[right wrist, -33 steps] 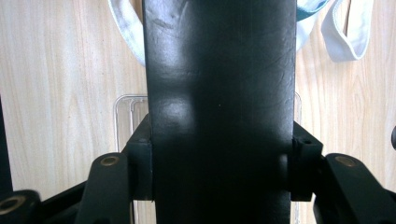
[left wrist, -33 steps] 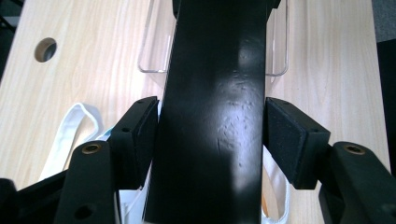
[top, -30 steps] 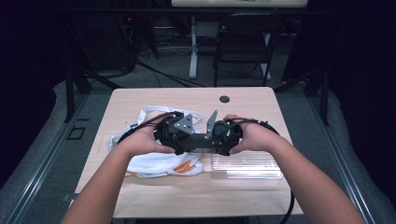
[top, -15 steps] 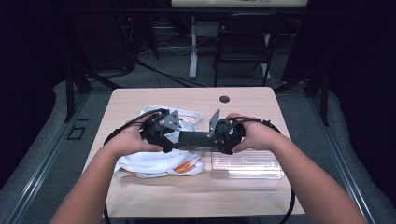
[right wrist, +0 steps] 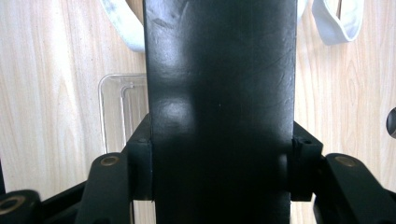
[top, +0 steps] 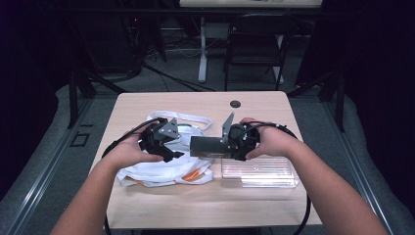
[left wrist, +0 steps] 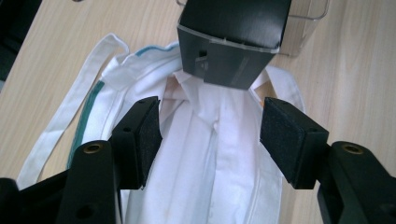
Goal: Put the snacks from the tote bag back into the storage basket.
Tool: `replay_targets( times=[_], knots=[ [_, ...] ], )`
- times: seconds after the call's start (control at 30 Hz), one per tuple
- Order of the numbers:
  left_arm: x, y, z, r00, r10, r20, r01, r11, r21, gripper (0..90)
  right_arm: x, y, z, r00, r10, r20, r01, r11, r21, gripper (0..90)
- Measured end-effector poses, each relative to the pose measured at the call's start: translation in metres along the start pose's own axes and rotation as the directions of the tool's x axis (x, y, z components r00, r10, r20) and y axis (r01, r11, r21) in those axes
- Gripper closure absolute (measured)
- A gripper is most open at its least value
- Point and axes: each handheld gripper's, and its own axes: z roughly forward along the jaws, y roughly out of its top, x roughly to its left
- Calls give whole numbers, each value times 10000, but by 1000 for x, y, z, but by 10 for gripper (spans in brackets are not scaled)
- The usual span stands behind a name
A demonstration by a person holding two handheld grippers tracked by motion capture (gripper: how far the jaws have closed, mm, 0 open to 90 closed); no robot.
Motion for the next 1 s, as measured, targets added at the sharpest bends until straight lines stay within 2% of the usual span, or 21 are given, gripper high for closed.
replay_targets(
  times=[0.3, 0.4, 0.43, 0.47, 0.6, 0.67, 0.93, 1.0],
  knots=[
    [2, -14, 0, 9996, -283, -33, 283, 9995, 166, 384, -2, -5, -5, 10000, 25, 43, -25, 10000, 79, 424],
    [1, -18, 0, 9991, -359, -216, 360, 9993, 43, 384, -3, -7, -7, 9999, 31, 98, -32, 10000, 70, 424],
    [2, -19, -1, 9993, -374, -69, 375, 9992, 138, 385, -3, -8, -8, 9999, -7, 121, 5, 9999, 150, 424],
    [2, -20, -1, 9991, -412, -132, 414, 9991, 117, 386, -3, -9, -8, 9999, 63, 117, -64, 10000, 28, 424],
    [1, -24, -2, 9990, -436, -130, 438, 9989, 170, 386, -5, -14, -12, 9999, -4, 131, 1, 9998, 181, 424],
    [1, -27, -2, 9988, -484, -115, 486, 9987, 157, 385, -4, -17, -12, 9998, 138, 175, -139, 9999, 99, 424],
    [1, -36, -4, 9979, -605, -242, 611, 9979, 233, 388, -6, -27, -19, 9995, 202, 243, -203, 9998, 74, 424],
    [1, -38, -5, 9976, -658, -234, 664, 9975, 255, 388, -7, -29, -21, 9995, 88, 298, -96, 9996, 257, 424]
  ],
)
